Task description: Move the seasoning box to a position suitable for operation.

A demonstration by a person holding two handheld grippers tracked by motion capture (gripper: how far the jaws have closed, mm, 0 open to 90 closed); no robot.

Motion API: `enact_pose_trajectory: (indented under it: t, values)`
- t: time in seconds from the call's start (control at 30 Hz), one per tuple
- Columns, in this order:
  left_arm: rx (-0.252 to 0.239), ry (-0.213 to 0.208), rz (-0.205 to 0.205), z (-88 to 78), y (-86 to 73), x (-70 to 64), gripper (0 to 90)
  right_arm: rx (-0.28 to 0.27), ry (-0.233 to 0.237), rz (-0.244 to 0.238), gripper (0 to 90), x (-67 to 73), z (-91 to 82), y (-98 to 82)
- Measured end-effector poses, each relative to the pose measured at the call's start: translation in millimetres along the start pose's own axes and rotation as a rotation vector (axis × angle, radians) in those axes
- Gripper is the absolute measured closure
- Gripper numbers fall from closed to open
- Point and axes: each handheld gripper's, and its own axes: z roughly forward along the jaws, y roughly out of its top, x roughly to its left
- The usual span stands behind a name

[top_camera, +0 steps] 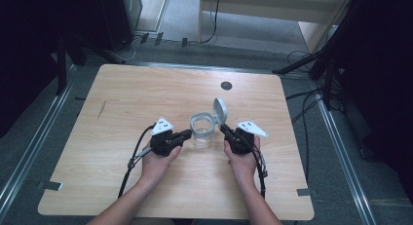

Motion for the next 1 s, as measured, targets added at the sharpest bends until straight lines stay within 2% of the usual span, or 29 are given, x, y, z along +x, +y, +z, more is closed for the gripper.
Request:
enact_pose_trajectory:
  t: [0.07, 0.1, 0.17, 0.2, 0.27, 0.3, 0.33, 0.43, 0.53, 0.57, 0.6, 0.7, 0.8, 0.87, 0.97, 1.0]
  values:
    - [-0.013, 0.033, -0.031, 0.5, 3.4, 6.4, 89.3, -0.016, -0.007, 0.018, 90.0, 0.8, -0.9, 2.1]
    - [-0.013, 0.033, -0.031, 0.5, 3.4, 6.4, 90.0, -0.016, -0.007, 0.018, 90.0, 0.8, -0.9, 2.1]
    - [-0.022, 0.047, -0.055, 3.2, 8.5, 14.2, 90.0, -0.017, -0.019, 0.017, 90.0, 9.7, -5.9, -2.5]
    - [-0.020, 0.069, -0.044, 9.4, 15.1, 20.7, 90.0, -0.015, -0.014, 0.020, 90.0, 14.6, -8.6, -6.2]
    - [-0.016, 0.068, -0.030, 13.8, 18.3, 23.4, 90.0, -0.008, -0.026, 0.025, 90.0, 18.2, -9.9, -8.6]
    - [-0.013, 0.074, -0.014, 19.5, 21.9, 26.1, 90.0, 0.000, -0.050, 0.031, 90.0, 22.0, -11.1, -11.7]
    - [-0.020, 0.080, -0.009, 26.0, 26.6, 30.8, 90.0, 0.012, -0.060, 0.069, 90.0, 29.8, -13.0, -19.0]
    - [-0.026, 0.062, -0.027, 31.1, 31.8, 36.7, 90.0, 0.027, -0.059, 0.086, 90.0, 39.9, -12.1, -26.9]
    - [-0.021, 0.011, -0.034, 36.5, 35.5, 40.0, 90.0, 0.030, -0.077, 0.077, 90.0, 45.9, -9.8, -29.2]
    - [-0.011, -0.008, -0.022, 37.6, 35.6, 39.6, 90.0, 0.028, -0.084, 0.076, 90.0, 47.6, -7.9, -28.4]
    - [0.001, -0.009, 0.008, 38.3, 34.2, 36.9, 90.0, 0.027, -0.092, 0.079, 90.0, 48.3, -6.8, -27.5]
    - [0.011, -0.039, 0.018, 35.5, 32.1, 37.6, 90.0, 0.021, -0.106, 0.089, 90.0, 45.5, -5.0, -24.6]
    - [0.017, -0.047, 0.031, 32.2, 29.8, 35.4, 90.0, 0.024, -0.109, 0.106, 90.0, 39.5, -2.6, -20.6]
    - [0.015, -0.047, 0.040, 26.1, 24.6, 28.6, 90.0, 0.022, -0.110, 0.106, 90.0, 37.1, -0.9, -18.8]
    - [0.014, -0.043, 0.055, 21.2, 20.6, 23.8, 90.0, 0.019, -0.112, 0.096, 90.0, 34.8, 0.6, -16.1]
    - [0.010, -0.041, 0.054, 18.8, 18.4, 21.2, 90.0, 0.017, -0.104, 0.079, 90.0, 33.7, 2.0, -12.9]
